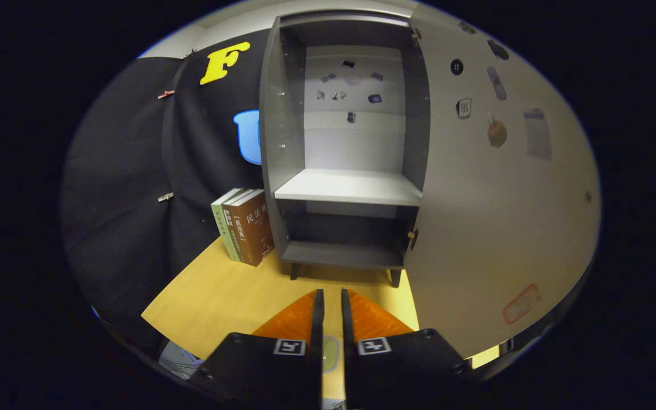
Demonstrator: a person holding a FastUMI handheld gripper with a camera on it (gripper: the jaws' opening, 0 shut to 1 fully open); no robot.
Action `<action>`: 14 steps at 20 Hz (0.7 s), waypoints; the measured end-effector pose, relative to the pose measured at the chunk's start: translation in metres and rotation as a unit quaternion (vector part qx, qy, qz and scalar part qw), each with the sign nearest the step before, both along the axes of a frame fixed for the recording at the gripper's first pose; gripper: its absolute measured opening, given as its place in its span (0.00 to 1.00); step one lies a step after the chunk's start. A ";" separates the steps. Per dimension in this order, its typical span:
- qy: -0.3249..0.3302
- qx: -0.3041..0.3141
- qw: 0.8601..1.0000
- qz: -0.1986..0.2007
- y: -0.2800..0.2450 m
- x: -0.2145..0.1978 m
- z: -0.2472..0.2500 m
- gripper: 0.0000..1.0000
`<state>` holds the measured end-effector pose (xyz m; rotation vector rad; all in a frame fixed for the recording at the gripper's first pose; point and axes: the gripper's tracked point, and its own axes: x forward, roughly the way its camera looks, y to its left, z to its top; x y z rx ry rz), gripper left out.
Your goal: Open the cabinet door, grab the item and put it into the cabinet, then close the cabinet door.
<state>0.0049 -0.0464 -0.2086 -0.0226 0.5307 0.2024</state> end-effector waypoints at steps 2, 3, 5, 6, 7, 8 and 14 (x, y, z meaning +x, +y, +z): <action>0.050 -0.015 0.999 -0.006 -0.001 -0.006 -0.035 0.45; 0.076 -0.021 0.997 -0.009 -0.003 -0.010 -0.053 0.44; 0.134 -0.024 0.991 -0.015 -0.001 -0.020 -0.092 0.43; 0.162 -0.020 0.986 -0.018 0.002 -0.024 -0.113 0.43; 0.181 -0.023 0.983 -0.020 0.000 -0.028 -0.128 0.43; 0.195 -0.027 0.980 -0.022 -0.003 -0.028 -0.145 0.43; 0.256 -0.053 0.965 -0.013 -0.008 -0.032 -0.207 0.43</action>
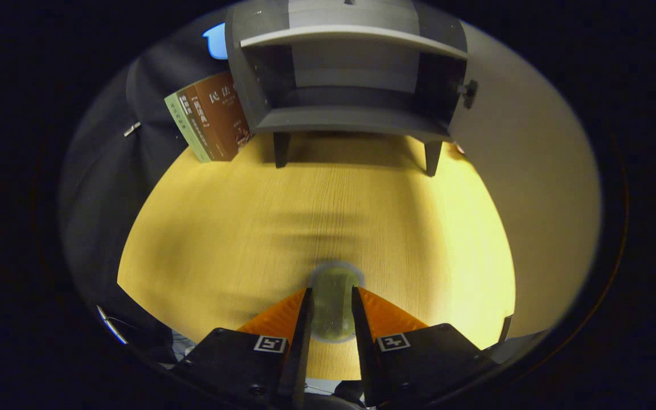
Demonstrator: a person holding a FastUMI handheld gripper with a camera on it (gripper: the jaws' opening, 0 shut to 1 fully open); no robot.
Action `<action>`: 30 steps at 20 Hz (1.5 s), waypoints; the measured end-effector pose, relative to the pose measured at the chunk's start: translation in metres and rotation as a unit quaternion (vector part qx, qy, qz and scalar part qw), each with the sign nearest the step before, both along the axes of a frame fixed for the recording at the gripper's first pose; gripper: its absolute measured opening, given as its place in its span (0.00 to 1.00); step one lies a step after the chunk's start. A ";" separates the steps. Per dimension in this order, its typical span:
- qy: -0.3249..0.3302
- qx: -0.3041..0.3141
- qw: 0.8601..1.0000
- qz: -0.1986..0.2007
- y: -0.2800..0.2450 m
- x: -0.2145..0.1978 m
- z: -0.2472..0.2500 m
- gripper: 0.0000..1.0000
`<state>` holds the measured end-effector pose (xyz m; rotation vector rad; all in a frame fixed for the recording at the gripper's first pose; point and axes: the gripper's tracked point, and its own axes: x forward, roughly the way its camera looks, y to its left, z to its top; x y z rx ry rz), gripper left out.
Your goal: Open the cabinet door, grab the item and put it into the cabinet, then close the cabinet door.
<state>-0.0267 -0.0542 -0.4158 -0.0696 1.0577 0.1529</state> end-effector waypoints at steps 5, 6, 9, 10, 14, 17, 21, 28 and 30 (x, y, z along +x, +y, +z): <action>0.043 -0.014 0.999 -0.008 -0.004 -0.002 -0.042 0.43; 0.052 -0.018 0.998 -0.008 -0.005 -0.005 -0.049 0.43; 0.074 -0.028 0.997 0.005 -0.006 -0.013 -0.058 0.43; 0.069 -0.033 0.997 0.009 -0.004 -0.012 -0.059 0.43; 0.073 -0.051 0.996 0.017 -0.007 -0.011 -0.059 0.17; 0.077 -0.047 0.996 0.005 -0.007 -0.011 -0.056 0.17; 0.053 -0.044 0.997 -0.020 -0.010 -0.001 -0.033 0.17; -0.035 -0.055 0.997 -0.043 0.001 0.036 0.048 0.17; -0.071 -0.046 0.994 -0.063 0.003 0.054 0.084 0.17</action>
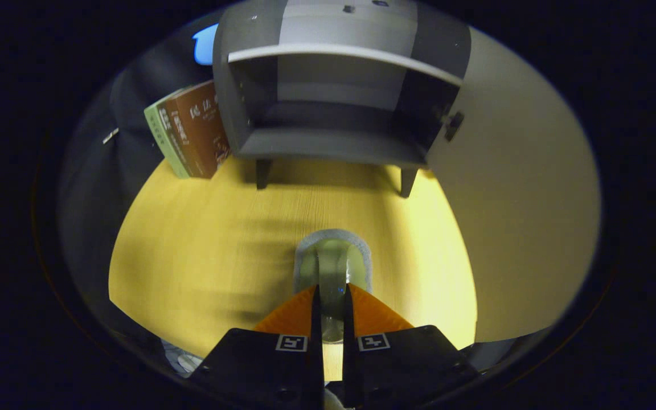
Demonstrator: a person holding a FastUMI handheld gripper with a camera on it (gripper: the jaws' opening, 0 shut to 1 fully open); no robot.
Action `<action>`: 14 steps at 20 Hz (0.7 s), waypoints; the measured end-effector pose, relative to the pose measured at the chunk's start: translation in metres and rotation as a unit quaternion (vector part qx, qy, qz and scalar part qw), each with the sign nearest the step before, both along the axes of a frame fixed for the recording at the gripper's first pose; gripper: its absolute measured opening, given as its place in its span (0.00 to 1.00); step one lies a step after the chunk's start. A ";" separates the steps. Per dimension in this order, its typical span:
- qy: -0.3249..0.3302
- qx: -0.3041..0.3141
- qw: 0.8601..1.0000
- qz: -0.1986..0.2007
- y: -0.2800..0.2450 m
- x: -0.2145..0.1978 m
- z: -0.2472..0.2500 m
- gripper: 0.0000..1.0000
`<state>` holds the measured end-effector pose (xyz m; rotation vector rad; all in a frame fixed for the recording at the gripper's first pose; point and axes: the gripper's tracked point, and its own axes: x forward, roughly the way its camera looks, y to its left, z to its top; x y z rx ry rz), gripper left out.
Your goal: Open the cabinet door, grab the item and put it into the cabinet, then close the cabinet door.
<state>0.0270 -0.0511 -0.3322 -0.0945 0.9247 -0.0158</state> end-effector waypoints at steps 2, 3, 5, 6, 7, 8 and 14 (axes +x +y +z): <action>-0.043 0.006 0.999 -0.017 -0.001 0.015 0.046 0.17; -0.065 0.006 0.998 -0.022 -0.001 0.020 0.066 0.17; -0.107 0.002 0.994 -0.024 0.001 0.034 0.100 0.17; -0.127 0.003 0.992 -0.024 0.003 0.042 0.115 0.17; -0.145 0.007 0.989 -0.022 0.006 0.050 0.132 0.17; -0.160 0.009 0.987 -0.022 0.006 0.056 0.146 0.17; -0.245 0.027 0.969 -0.004 0.004 0.138 0.225 0.17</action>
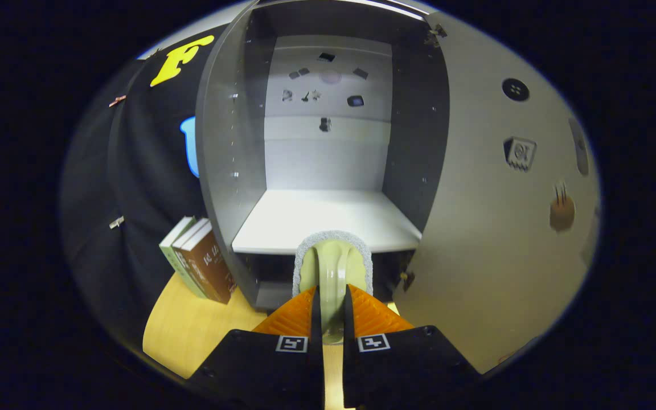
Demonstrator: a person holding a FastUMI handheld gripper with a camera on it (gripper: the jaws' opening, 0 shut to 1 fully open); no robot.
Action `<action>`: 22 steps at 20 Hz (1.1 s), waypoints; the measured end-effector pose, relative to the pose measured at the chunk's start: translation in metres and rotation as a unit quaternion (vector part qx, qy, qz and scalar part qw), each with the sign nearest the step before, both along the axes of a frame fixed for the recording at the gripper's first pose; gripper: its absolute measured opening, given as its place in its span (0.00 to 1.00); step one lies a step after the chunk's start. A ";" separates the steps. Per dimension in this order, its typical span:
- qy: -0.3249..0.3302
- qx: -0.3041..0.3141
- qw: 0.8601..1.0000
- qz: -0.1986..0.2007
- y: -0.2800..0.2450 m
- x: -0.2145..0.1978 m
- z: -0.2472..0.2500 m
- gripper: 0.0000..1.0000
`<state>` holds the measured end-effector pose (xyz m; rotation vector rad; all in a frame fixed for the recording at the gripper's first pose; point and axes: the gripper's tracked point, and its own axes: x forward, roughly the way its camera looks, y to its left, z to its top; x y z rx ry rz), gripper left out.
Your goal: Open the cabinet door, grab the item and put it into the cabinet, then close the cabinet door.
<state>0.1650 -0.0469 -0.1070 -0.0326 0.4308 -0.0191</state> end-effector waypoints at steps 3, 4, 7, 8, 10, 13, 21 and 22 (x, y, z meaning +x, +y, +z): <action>-0.027 0.002 1.000 0.010 -0.003 0.048 0.029 0.17; -0.031 -0.001 0.999 0.014 -0.002 0.065 0.032 0.17; -0.023 0.004 1.000 0.020 0.002 0.110 0.028 0.17; -0.014 0.005 1.000 0.018 0.004 0.126 0.023 0.17; 0.008 0.010 1.000 0.015 0.008 0.163 0.008 0.17; 0.020 0.005 1.000 0.017 0.013 0.192 -0.008 0.17; 0.014 0.005 1.000 0.003 0.008 0.233 -0.032 0.22; 0.018 0.002 1.000 0.001 0.006 0.236 -0.038 0.22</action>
